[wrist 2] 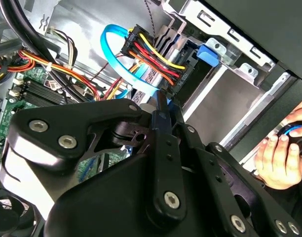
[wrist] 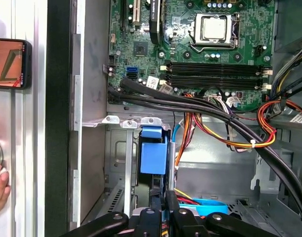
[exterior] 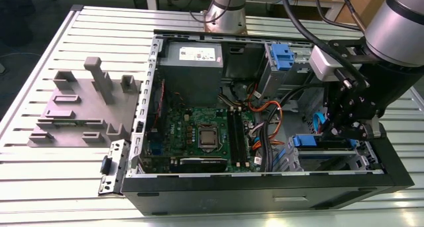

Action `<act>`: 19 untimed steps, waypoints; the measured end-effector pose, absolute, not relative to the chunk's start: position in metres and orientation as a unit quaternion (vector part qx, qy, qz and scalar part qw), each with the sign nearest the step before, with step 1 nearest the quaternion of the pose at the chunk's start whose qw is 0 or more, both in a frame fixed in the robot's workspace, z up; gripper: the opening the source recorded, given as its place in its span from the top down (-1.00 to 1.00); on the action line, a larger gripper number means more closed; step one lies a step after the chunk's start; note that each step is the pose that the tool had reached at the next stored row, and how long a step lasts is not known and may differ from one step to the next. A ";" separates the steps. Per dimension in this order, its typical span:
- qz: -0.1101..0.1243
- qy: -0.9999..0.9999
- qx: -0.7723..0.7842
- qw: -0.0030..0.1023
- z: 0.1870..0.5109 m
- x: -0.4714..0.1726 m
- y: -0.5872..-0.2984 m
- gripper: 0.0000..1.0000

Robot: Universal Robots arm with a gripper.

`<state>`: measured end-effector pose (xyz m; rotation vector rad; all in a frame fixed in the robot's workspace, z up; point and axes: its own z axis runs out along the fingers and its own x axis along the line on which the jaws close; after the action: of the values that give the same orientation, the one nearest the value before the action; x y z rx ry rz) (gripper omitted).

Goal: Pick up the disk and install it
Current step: 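Insert the second disk wire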

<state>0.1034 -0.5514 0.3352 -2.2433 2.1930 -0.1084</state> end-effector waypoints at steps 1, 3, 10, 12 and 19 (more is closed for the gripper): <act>-0.034 0.699 -0.715 0.002 0.335 0.103 -0.552 0.68; -0.032 0.699 -0.715 0.004 0.335 0.103 -0.552 0.68; -0.031 0.699 -0.715 0.005 0.335 0.103 -0.552 0.68; -0.031 0.699 -0.715 0.005 0.336 0.103 -0.552 0.68; -0.029 0.699 -0.715 0.007 0.337 0.103 -0.555 0.68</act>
<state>0.1034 -0.5545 0.3370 -2.2353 2.1861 -0.0910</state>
